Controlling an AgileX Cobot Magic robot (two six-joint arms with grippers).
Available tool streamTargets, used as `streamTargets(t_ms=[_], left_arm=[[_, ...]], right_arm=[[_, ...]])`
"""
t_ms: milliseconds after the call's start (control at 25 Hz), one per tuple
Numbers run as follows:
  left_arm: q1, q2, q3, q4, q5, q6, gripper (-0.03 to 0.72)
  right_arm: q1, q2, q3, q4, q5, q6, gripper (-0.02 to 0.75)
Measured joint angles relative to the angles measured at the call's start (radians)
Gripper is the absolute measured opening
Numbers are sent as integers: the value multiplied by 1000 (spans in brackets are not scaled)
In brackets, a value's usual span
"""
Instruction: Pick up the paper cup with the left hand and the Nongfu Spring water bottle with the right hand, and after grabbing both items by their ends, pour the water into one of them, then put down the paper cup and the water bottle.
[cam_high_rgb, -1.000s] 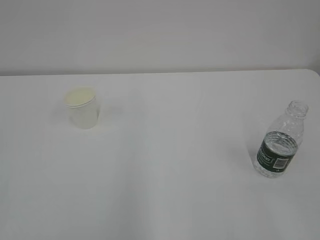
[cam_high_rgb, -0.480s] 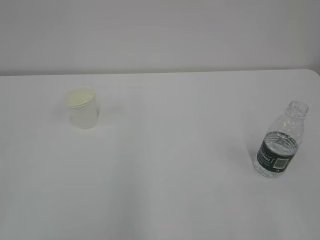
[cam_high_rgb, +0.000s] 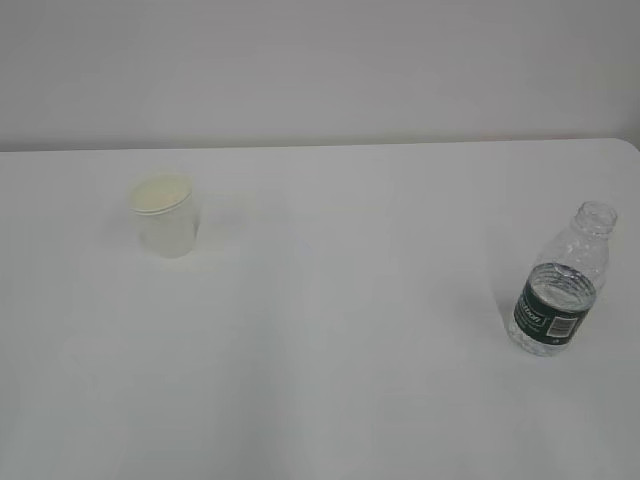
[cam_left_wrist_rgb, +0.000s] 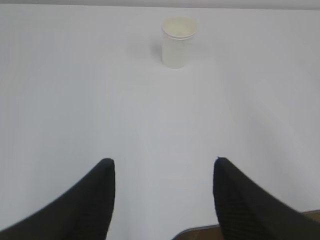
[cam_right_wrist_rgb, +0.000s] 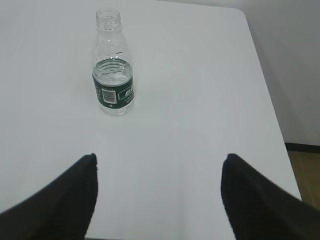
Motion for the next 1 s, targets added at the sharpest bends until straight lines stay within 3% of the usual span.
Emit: streamTargets(t_ms=[800,1000], left_arm=[[0,13,-32,-12,-14,0,429],[0,104,-32,-12,-52,0,429]], right_arm=[[0,73,-48,11,11,0,573],[0,151,-81,11,-80,0,573]])
